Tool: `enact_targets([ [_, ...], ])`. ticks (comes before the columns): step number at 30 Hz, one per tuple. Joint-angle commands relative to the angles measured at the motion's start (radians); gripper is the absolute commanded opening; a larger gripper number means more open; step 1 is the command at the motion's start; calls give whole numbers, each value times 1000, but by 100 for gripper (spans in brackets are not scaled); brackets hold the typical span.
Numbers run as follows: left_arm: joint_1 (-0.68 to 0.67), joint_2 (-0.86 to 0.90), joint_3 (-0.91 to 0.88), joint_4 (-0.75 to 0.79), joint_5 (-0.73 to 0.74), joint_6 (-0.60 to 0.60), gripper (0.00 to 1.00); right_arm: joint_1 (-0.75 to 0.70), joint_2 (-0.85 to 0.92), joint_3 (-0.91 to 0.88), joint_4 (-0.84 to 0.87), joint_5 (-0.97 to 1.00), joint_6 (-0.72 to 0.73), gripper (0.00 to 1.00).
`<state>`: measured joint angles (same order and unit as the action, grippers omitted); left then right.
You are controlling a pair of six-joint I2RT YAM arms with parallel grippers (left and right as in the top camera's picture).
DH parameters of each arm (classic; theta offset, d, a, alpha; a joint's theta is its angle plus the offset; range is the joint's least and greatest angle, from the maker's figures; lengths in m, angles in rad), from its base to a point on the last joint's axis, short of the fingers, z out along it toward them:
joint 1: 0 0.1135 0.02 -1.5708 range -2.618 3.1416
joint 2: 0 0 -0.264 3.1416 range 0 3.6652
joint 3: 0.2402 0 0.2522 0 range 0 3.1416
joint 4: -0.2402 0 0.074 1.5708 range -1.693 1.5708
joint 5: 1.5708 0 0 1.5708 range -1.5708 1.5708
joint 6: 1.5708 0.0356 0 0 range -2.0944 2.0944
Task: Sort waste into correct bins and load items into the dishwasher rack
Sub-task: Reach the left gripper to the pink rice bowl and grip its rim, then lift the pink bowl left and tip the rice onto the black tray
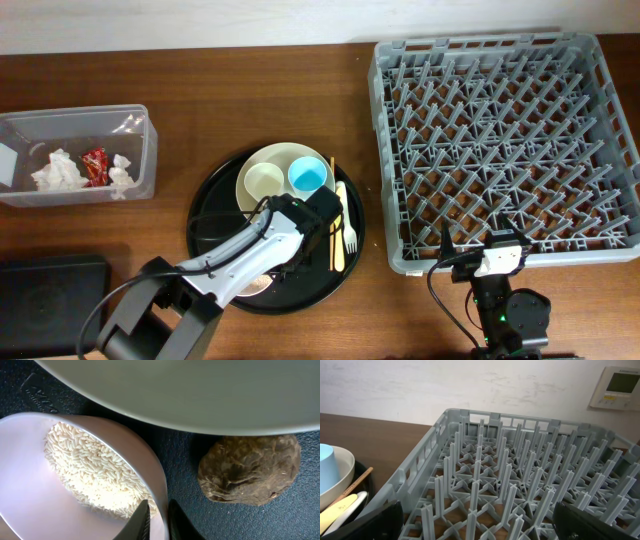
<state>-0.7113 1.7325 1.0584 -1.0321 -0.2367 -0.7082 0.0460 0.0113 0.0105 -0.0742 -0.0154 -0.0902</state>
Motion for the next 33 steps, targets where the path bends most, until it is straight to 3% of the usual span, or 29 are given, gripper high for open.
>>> enact_targets([
  [1,-2,6,17,-5,-14,-6,10,6,-6,-5,-5,2,-7,98],
  [2,-2,6,17,-5,-14,-6,10,6,-6,-5,-5,2,-7,98],
  [4,-2,6,17,-5,-14,-6,1,6,-6,-5,-5,2,-7,98],
  [10,-1,6,17,-10,-34,-6,1,6,-6,-5,-5,2,-7,98],
  [12,-1,6,28,-47,-90,46,1,6,-6,-5,-5,2,-7,98],
  [16,7,6,162,-160,-93,55,1,6,-6,-5,-5,2,-7,98],
  [18,42,6,227,-200,-93,117,1,6,-6,-5,-5,2,-7,98],
  [23,253,-24,349,-266,-93,187,1,6,-6,-5,-5,2,-7,98],
  [27,435,-188,350,-213,-89,234,0,6,-6,-5,-5,2,-7,98],
  [29,585,-300,350,-217,-80,263,0,6,-6,-5,-5,2,-7,98],
  [33,931,-385,350,-215,105,384,1,6,-6,-5,-5,2,-7,98],
])
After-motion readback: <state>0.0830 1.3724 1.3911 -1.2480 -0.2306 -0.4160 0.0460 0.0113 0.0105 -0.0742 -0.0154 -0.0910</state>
